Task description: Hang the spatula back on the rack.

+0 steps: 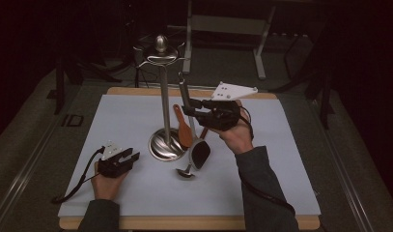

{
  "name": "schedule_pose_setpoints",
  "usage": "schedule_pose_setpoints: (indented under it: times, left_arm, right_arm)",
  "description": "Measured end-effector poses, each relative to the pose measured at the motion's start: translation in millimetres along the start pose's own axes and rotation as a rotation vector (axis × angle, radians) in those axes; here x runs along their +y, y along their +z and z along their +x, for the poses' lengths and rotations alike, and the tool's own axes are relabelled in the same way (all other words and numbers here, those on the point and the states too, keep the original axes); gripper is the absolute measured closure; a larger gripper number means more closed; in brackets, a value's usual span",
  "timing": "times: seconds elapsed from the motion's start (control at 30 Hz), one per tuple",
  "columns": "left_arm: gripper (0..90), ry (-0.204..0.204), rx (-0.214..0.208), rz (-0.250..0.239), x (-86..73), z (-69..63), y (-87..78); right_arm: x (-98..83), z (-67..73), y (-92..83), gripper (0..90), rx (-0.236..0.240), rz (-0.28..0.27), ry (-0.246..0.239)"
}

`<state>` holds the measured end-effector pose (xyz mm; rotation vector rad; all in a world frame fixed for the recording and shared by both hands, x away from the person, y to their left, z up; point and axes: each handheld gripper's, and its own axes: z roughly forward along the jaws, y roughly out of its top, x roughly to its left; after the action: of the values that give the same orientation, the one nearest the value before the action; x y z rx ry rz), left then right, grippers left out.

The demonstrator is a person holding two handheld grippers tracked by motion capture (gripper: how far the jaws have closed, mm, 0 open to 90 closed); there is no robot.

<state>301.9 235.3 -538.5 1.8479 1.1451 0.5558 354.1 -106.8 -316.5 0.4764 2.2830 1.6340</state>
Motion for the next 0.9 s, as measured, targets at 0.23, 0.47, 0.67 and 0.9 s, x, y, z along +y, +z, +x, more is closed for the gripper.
schedule_pose_setpoints:
  times: [0.23, 0.47, 0.67, 0.9]
  left_arm:
    - [61.6, 0.000, 0.000, 0.000, 0.0, 0.0, 0.0]
    - [61.6, -0.001, -0.001, 0.000, 0.0, 0.0, 0.0]
    - [61.6, -0.001, -0.001, 0.000, 0.0, 0.0, 0.0]
    - [61.6, -0.001, 0.000, -0.001, 0.0, 0.0, 0.0]
  right_arm:
    - [4.8, 2.8, 1.3, 69.3, 0.005, -0.006, -0.006]
    - [10.9, 5.7, 4.4, 69.3, 0.009, -0.009, -0.014]
    - [16.4, 9.7, 7.3, 69.3, 0.013, -0.009, -0.023]
    - [21.5, 14.5, 10.6, 69.3, 0.015, -0.011, -0.030]
